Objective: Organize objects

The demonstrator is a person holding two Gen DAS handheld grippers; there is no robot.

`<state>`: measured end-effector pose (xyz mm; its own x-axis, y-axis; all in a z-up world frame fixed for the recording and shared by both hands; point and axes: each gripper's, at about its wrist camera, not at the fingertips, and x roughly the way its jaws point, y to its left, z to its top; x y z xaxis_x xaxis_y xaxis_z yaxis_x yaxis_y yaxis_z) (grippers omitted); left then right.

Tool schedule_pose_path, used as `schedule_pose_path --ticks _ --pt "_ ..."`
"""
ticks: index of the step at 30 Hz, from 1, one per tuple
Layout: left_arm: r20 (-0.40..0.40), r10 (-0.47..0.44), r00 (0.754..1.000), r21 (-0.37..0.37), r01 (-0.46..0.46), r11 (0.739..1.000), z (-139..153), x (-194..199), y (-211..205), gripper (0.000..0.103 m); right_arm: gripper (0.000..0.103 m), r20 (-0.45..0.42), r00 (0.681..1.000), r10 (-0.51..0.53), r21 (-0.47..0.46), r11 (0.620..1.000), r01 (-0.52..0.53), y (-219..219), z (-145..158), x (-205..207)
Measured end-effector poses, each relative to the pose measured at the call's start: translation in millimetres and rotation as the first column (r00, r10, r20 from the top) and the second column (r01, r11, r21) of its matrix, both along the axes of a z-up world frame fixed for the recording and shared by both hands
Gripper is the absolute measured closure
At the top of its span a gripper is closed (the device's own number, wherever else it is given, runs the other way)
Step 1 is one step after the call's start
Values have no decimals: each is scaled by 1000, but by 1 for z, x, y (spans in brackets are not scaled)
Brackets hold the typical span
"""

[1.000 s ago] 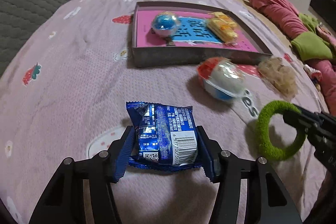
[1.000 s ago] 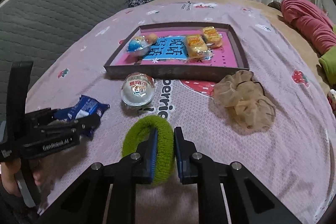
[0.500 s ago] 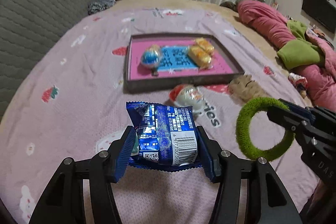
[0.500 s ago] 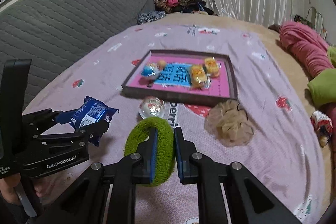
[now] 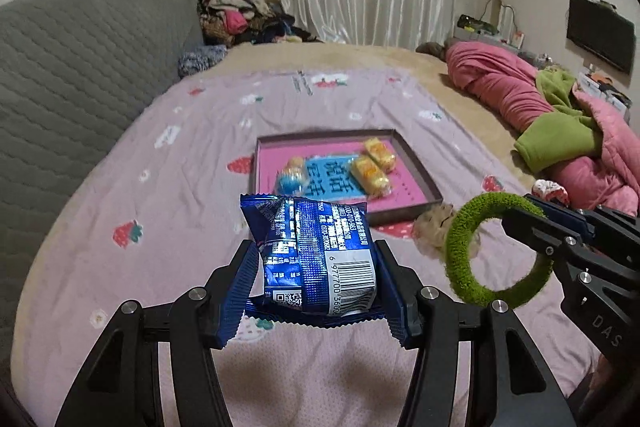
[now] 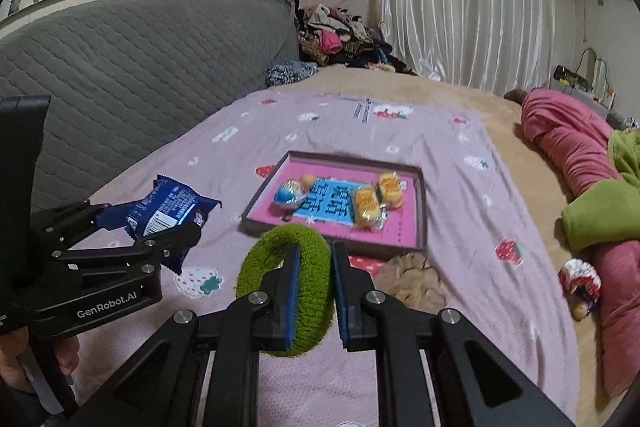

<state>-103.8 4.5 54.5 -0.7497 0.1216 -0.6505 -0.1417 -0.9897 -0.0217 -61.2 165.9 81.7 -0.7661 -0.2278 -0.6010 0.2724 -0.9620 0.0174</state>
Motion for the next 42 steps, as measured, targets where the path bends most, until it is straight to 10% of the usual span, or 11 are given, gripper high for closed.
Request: schedule_pose_path --ticks 42 --pt "-103 46 994 7 -45 999 72 -75 14 44 87 -149 988 -46 3 999 47 23 78 -68"
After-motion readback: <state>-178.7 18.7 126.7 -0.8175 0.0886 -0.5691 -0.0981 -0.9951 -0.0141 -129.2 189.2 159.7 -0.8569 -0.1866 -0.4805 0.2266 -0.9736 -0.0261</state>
